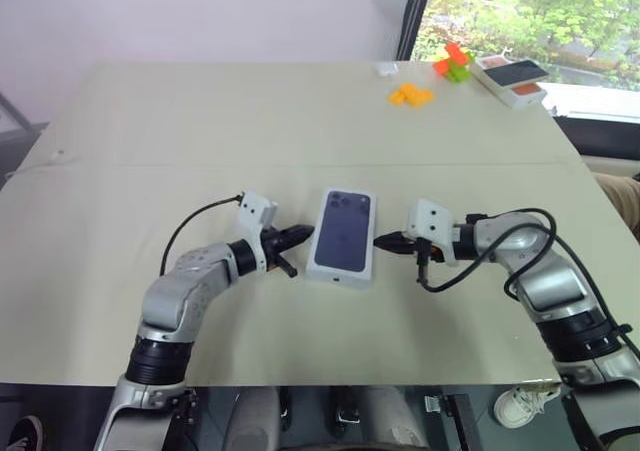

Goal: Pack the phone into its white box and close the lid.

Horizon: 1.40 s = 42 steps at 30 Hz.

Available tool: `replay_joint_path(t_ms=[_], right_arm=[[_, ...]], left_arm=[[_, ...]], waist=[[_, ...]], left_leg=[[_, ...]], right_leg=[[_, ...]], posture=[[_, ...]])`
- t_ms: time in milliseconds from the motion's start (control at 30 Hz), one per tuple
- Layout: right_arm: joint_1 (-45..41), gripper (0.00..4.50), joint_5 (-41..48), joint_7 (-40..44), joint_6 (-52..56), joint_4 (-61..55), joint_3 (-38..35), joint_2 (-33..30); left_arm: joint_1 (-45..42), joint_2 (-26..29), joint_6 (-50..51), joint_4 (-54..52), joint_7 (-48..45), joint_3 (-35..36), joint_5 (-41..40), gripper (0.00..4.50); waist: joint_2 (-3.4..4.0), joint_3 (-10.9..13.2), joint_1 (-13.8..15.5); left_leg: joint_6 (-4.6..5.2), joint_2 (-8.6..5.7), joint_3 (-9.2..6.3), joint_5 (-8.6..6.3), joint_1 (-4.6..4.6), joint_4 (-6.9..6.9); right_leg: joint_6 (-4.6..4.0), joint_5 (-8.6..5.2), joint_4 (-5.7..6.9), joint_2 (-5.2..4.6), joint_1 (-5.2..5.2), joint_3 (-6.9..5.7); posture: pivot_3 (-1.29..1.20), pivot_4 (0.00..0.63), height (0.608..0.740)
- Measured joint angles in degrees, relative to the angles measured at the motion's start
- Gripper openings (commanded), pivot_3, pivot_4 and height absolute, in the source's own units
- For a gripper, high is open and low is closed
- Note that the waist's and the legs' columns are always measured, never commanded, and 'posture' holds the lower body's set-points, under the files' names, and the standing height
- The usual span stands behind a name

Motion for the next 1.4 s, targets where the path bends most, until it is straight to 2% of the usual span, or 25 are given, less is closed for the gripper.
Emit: replay_joint_path(t_ms=[433, 600, 767, 933, 1133, 1400], right_arm=[[0.0, 0.06, -1.9, 0.8, -3.9, 2.3, 1.7, -2.0], [-4.2, 0.06, 2.9, 3.5, -1.0, 2.8, -2.5, -4.3], [-7.2, 0.06, 10.7, 2.9, 8.0, 0.2, -5.6, -1.0], [-3.9, 0.06, 13.4, 0.6, 12.6, -6.4, -4.0, 1.5], [5.2, 0.06, 8.0, -2.3, 8.7, -8.2, 2.2, 1.5], [3.1, 0.06, 5.2, -4.2, 5.0, -5.5, 2.2, 1.9]], left_arm=[[-0.5, 1.5, 0.6, 0.3, -0.1, 0.9, -1.2, 0.0], [-5.6, 1.3, 4.0, -0.7, 1.2, 5.1, -5.7, 0.0], [-9.3, -4.0, 6.8, -1.3, 4.8, 7.8, -11.5, 0.0], [-7.4, -5.8, 7.1, -1.3, 5.5, 3.9, -11.2, 0.0], [-1.2, -2.1, 5.3, -0.9, 4.4, -2.0, -6.8, 0.0], [-0.4, -1.1, 2.5, 0.3, 3.1, -2.2, -6.1, 0.0]], waist=[[0.0, 0.0, 0.1], [-0.01, 0.0, 0.1], [-0.01, 0.0, 0.0], [0.0, 0.0, 0.1], [-0.01, 0.0, -0.1], [0.01, 0.0, 0.0]], left_leg=[[0.0, 0.0, 0.0, 0.0, -0.01, 0.06], [0.02, 0.0, -0.02, -0.01, -0.02, 0.11], [0.01, 0.0, -0.03, -0.01, 0.01, 0.13], [0.02, 0.0, -0.03, -0.01, 0.0, 0.17], [0.06, 0.02, -0.04, -0.04, 0.0, 0.31], [0.1, 0.02, -0.05, -0.07, -0.02, 0.42]], right_leg=[[0.01, -0.01, 0.02, 0.0, 0.0, 0.0], [0.0, 0.0, 0.03, 0.0, 0.04, 0.0], [-0.17, 0.1, 0.07, 0.0, 0.07, 0.0], [-0.17, 0.1, 0.1, -0.01, 0.08, 0.0], [0.02, -0.01, 0.14, 0.0, 0.11, 0.0], [0.02, -0.02, 0.17, 0.0, 0.13, 0.0]], posture=[[0.0, 0.15, 0.737], [0.0, 0.15, 0.737], [0.0, 0.15, 0.737], [0.0, 0.15, 0.737], [0.0, 0.15, 0.737], [0.0, 0.15, 0.737]])
